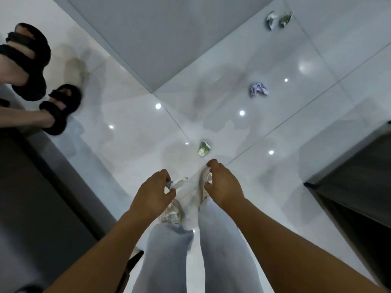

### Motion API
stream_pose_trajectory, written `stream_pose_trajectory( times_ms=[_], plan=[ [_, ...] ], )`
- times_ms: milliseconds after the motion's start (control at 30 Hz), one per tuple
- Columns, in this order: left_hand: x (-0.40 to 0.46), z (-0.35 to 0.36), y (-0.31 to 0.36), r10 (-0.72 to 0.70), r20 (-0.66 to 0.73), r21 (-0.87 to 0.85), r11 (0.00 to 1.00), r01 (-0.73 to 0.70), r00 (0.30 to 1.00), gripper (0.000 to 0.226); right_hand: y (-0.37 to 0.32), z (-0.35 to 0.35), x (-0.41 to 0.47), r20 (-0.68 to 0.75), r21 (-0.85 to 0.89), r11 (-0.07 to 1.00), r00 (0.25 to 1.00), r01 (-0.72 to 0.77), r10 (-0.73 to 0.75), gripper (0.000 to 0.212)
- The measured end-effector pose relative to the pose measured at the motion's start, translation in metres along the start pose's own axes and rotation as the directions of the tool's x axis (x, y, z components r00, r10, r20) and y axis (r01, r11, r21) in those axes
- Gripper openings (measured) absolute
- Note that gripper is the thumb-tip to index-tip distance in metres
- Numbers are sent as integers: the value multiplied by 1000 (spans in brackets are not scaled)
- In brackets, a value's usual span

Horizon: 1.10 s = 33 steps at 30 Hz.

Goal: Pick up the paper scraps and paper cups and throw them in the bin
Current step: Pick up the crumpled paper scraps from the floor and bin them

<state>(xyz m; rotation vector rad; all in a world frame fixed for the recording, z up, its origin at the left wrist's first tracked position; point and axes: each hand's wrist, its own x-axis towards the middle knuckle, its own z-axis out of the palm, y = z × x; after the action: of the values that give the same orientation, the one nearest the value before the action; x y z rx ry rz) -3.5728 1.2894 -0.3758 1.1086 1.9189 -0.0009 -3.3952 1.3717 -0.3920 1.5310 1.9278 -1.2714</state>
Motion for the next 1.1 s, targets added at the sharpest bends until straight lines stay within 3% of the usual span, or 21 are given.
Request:
stream_pose_trajectory(
  times_ms=[167, 367, 567, 833, 1100],
  plan=[
    [73, 27, -18, 12, -14, -2, 1000, -12, 1000, 17, 37, 22, 88, 8, -144, 989, 1000, -14, 16, 48],
    [169, 92, -70, 32, -51, 74, 997, -28, 998, 16, 87, 96, 202, -67, -277, 961, 998, -15, -3, 59],
    [245, 159, -125, -1, -86, 27, 1000, 4, 996, 14, 127, 173, 294, -65, -409, 912, 997, 16, -47, 73],
    [269, 181, -130, 5, -85, -63, 998, -11, 996, 12, 143, 197, 293, -84, -393, 919, 995, 15, -53, 50],
    [179, 99, -58, 84, -37, 14, 996, -83, 996, 14, 76, 107, 180, -102, -235, 972, 995, -4, -20, 52]
  ],
)
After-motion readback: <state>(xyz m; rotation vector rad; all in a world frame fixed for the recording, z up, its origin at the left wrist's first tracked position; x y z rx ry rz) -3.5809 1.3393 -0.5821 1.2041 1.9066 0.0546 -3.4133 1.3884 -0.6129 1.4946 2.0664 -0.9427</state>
